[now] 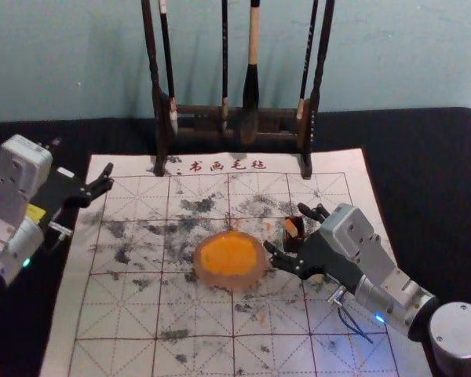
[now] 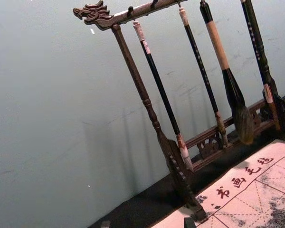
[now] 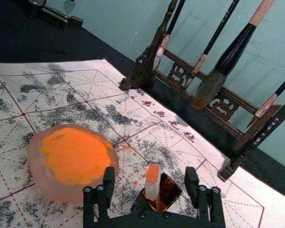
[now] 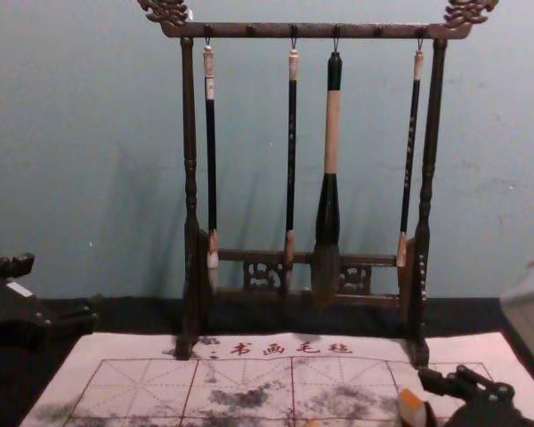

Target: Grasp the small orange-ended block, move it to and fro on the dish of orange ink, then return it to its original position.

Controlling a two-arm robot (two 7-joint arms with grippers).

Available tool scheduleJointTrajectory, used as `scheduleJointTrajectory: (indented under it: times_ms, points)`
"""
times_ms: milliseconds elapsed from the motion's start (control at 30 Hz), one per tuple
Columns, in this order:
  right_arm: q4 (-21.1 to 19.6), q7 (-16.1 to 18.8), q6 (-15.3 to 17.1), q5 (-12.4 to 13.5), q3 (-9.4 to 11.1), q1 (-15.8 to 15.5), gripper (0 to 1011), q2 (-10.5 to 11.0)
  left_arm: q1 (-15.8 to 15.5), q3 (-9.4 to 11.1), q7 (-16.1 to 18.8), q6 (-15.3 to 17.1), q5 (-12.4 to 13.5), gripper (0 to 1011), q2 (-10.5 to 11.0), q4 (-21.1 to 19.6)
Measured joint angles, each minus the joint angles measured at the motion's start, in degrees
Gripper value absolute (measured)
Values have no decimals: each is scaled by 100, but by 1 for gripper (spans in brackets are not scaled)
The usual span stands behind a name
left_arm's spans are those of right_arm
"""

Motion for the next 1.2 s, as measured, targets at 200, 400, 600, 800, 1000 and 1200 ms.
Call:
scheduleJointTrajectory:
  times_ms: [200, 400, 600, 800, 1000, 1200]
  points:
    - [3, -3, -3, 9, -4, 3, 796, 0, 0, 0, 0, 0, 0, 1001, 0, 0]
    - [6, -3, -6, 12, -5, 6, 604, 0, 0, 0, 0, 0, 0, 1001, 0, 0]
    - [7, -4, -9, 15, -5, 6, 398, 0, 0, 0, 0, 0, 0, 1001, 0, 0]
    - [7, -4, -9, 18, -5, 6, 243, 0, 0, 0, 0, 0, 0, 1001, 0, 0]
    - [7, -5, -10, 19, -4, 7, 116, 0, 0, 0, 0, 0, 0, 1001, 0, 0]
    - [6, 7, -17, 26, 26, -7, 116, -14, 0, 0, 0, 0, 0, 1001, 0, 0]
